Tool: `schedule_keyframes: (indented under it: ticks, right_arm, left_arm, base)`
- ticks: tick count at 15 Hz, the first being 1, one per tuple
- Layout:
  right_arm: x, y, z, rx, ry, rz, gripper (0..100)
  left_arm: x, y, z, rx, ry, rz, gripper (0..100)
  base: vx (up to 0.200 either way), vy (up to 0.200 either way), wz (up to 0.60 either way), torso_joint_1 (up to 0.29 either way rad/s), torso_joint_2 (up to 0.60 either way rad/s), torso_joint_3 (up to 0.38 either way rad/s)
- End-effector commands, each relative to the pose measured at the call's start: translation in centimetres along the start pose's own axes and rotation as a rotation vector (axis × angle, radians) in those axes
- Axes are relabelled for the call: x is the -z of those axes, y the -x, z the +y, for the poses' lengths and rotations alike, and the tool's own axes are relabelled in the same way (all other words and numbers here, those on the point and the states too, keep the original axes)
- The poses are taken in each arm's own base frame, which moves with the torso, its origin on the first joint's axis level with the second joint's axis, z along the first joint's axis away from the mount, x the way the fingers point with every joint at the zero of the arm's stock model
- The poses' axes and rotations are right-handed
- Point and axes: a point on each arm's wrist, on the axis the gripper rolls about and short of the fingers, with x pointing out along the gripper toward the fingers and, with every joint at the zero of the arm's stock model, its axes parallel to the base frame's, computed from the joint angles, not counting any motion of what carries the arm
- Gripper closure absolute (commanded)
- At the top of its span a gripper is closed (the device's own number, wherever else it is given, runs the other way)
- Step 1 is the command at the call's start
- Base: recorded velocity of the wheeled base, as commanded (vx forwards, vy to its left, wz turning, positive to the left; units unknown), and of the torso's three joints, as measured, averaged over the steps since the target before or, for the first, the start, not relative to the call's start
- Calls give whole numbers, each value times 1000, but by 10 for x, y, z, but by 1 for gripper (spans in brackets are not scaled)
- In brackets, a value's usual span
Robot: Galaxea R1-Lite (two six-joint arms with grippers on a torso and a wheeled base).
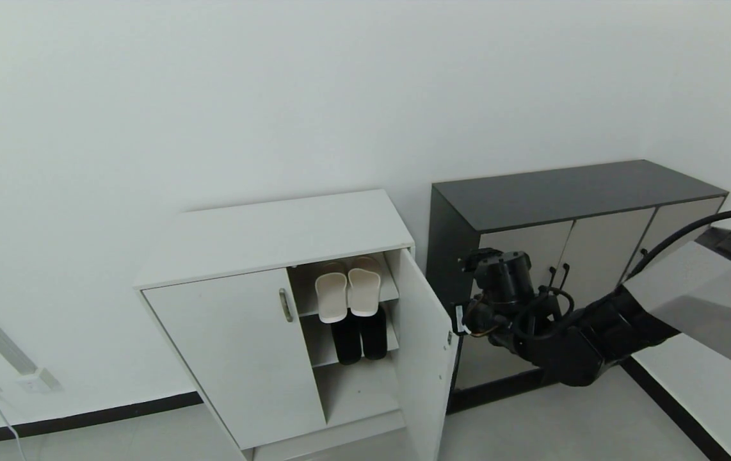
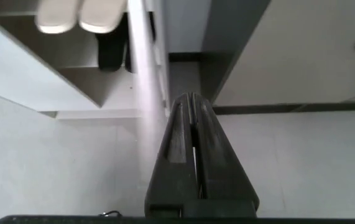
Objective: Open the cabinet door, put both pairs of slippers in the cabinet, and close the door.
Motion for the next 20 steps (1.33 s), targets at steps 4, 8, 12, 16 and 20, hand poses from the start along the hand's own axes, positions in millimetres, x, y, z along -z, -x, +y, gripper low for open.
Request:
schedule_keyframes:
  ticks: [4, 8, 12, 16, 20]
  right_arm:
    - [-10, 31, 24, -95, -10, -62, 100]
    - [-11, 38, 29, -117, 3, -102, 100]
    - [-8, 39, 31, -124, 8, -95, 100]
    - [-7, 40, 32, -136, 10, -94, 100]
    - [-6, 38, 32, -138, 6, -103, 100]
  left_arm:
    - [0, 0, 0, 0, 0, 0, 100]
    - [0, 0, 0, -2, 0, 0, 100]
    - [0, 0, 0, -2, 0, 0, 100]
    - [0, 0, 0, -2, 0, 2, 100]
    - [0, 0, 0, -3, 0, 0, 100]
  base:
    - [0, 0, 0, 0, 0, 0]
    - [0, 0, 0, 0, 0, 0]
    - [0, 0, 0, 0, 0, 0]
    - [0, 0, 600, -1, 1, 4]
    - [0, 0, 300, 7, 5, 0]
